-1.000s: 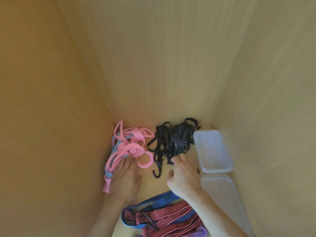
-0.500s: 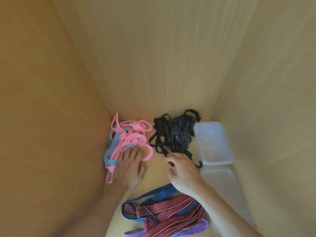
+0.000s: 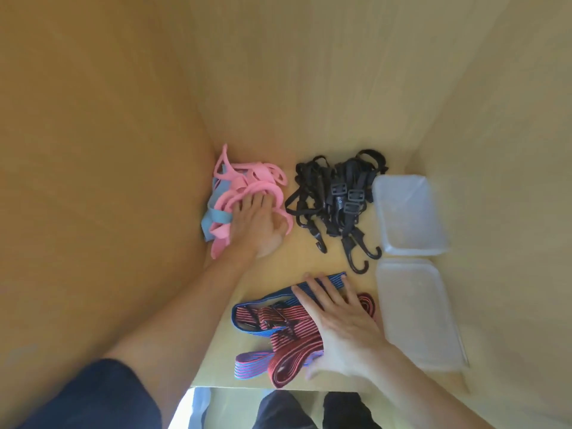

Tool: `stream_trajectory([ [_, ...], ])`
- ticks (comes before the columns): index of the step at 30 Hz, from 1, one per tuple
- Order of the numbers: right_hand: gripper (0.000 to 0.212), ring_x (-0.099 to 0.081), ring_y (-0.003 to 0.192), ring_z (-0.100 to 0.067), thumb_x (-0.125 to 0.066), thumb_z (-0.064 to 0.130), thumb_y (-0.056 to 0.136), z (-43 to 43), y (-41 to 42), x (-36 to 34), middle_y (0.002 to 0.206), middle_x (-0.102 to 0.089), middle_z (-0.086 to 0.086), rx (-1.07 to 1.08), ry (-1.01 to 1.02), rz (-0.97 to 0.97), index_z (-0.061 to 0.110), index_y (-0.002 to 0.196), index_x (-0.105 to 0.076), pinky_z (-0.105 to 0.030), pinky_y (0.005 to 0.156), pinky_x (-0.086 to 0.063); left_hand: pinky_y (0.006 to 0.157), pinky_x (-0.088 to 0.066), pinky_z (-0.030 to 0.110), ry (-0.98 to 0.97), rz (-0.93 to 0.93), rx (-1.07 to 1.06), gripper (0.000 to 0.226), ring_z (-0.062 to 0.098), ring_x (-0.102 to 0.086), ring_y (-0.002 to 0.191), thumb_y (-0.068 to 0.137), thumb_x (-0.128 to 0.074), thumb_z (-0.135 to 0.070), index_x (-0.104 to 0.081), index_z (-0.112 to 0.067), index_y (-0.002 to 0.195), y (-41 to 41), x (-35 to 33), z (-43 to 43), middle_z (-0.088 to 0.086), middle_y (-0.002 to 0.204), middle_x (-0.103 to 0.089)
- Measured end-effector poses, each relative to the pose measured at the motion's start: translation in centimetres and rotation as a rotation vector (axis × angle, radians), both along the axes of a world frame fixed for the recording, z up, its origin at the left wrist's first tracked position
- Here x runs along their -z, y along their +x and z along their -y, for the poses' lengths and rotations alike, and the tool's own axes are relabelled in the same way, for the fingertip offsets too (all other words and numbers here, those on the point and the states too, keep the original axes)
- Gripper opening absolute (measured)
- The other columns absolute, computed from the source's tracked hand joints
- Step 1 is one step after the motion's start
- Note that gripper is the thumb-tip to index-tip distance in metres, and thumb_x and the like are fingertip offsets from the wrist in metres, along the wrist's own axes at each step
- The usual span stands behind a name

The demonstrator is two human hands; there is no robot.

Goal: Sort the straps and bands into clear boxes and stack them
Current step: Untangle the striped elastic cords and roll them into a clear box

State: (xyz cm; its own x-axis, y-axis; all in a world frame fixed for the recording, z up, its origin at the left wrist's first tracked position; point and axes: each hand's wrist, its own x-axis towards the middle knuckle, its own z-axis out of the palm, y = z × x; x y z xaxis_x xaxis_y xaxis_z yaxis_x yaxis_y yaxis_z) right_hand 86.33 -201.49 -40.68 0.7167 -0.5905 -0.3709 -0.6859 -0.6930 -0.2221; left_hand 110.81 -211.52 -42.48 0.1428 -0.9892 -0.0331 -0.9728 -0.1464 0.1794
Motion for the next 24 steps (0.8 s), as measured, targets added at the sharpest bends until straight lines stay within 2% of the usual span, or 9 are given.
stream_trajectory([
  [2, 0.142, 0.02, 0.154, -0.022, -0.06, 0.092, 0.056, 0.9, 0.2, 0.9, 0.168, 0.017, -0.001, 0.016, -0.037, 0.028, 0.028, 0.157, 0.016, -0.057, 0.12, 0.017, 0.107, -0.036, 0.044, -0.009, -0.273, -0.029, 0.05, 0.032, -0.04, 0.13, 0.088, -0.055, -0.035, -0.048, -0.014, 0.133, -0.7, -1.5, -1.6, 0.008, 0.138, -0.047],
  [4, 0.135, 0.01, 0.156, -0.021, -0.049, 0.096, 0.059, 1.4, 0.4, 1.3, 0.169, 0.005, -0.002, 0.02, -0.066, 0.041, 0.025, 0.159, 0.008, -0.057, 0.121, 0.014, 0.102, -0.041, 0.038, -0.1, -0.585, -0.059, 0.046, 0.029, -0.044, 0.126, 0.082, -0.059, -0.023, -0.052, -0.012, 0.126, -2.4, -3.4, -4.4, 0.005, 0.132, -0.048],
  [5, 0.133, 0.005, 0.156, -0.021, -0.045, 0.097, 0.06, 1.5, 0.5, 1.4, 0.169, -0.002, -0.002, 0.024, -0.078, 0.047, 0.024, 0.159, 0.004, -0.057, 0.122, 0.011, 0.099, -0.043, 0.035, -0.163, -0.665, -0.055, 0.045, 0.025, -0.047, 0.122, 0.079, -0.057, -0.022, -0.053, -0.011, 0.123, -3.5, -4.2, -6.2, 0.003, 0.13, -0.049],
  [7, 0.126, -0.005, 0.155, -0.022, -0.039, 0.096, 0.063, 1.3, 0.7, 1.5, 0.167, -0.013, -0.003, 0.032, -0.107, 0.071, 0.021, 0.159, -0.004, -0.057, 0.123, 0.006, 0.095, -0.044, 0.029, -0.2, -0.692, -0.023, 0.047, 0.016, -0.05, 0.119, 0.079, -0.053, -0.029, -0.052, -0.019, 0.125, -5.5, -5.2, -10.1, -0.005, 0.13, -0.05],
  [10, 0.117, -0.009, 0.154, -0.022, -0.042, 0.088, 0.071, 1.1, 0.9, 1.4, 0.165, -0.017, -0.003, 0.046, -0.127, 0.087, 0.019, 0.159, -0.007, -0.058, 0.123, 0.004, 0.108, -0.036, 0.021, -0.077, -0.573, 0.097, 0.06, 0.0, -0.04, 0.132, 0.082, -0.061, -0.047, -0.046, -0.032, 0.138, -6.5, -4.5, -15.7, -0.018, 0.139, -0.047],
  [13, 0.117, -0.004, 0.155, -0.022, -0.054, 0.08, 0.075, 0.9, 1.9, 1.2, 0.167, -0.008, -0.003, 0.046, -0.112, 0.073, 0.02, 0.159, 0.0, -0.06, 0.122, 0.005, 0.125, -0.011, 0.032, 0.038, -0.316, 0.183, 0.087, 0.002, -0.013, 0.15, 0.082, -0.053, -0.067, -0.029, -0.028, 0.156, -5.7, -2.1, -18.9, -0.017, 0.159, -0.026],
  [16, 0.119, -0.004, 0.155, -0.022, -0.061, 0.075, 0.077, 0.8, 4.0, 1.0, 0.168, -0.008, -0.004, 0.031, -0.11, 0.102, 0.017, 0.16, 0.001, -0.059, 0.122, 0.008, 0.126, -0.01, 0.044, 0.012, -0.227, 0.145, 0.087, 0.011, -0.016, 0.152, 0.086, -0.047, -0.071, -0.028, -0.024, 0.157, -4.0, -1.2, -19.4, -0.009, 0.162, -0.027],
  [20, 0.127, 0.002, 0.156, -0.021, -0.071, 0.071, 0.073, 1.4, 5.8, 0.3, 0.168, -0.002, -0.005, 0.023, -0.055, 0.119, 0.016, 0.16, 0.004, -0.055, 0.124, 0.008, 0.123, -0.011, 0.043, 0.09, -0.135, 0.13, 0.087, 0.014, -0.014, 0.151, 0.086, -0.049, -0.068, -0.019, -0.029, 0.159, -1.4, -1.7, -18.3, -0.014, 0.162, -0.023],
  [24, 0.135, 0.01, 0.155, -0.023, -0.08, 0.069, 0.063, 2.2, 4.3, -0.1, 0.169, 0.003, -0.003, 0.008, -0.082, 0.107, 0.02, 0.16, 0.0, -0.054, 0.123, 0.012, 0.123, -0.006, 0.046, 0.13, 0.017, 0.1, 0.091, 0.018, -0.009, 0.152, 0.082, -0.052, -0.062, -0.017, -0.029, 0.159, -0.8, -2.4, -17.8, -0.007, 0.164, -0.02],
])
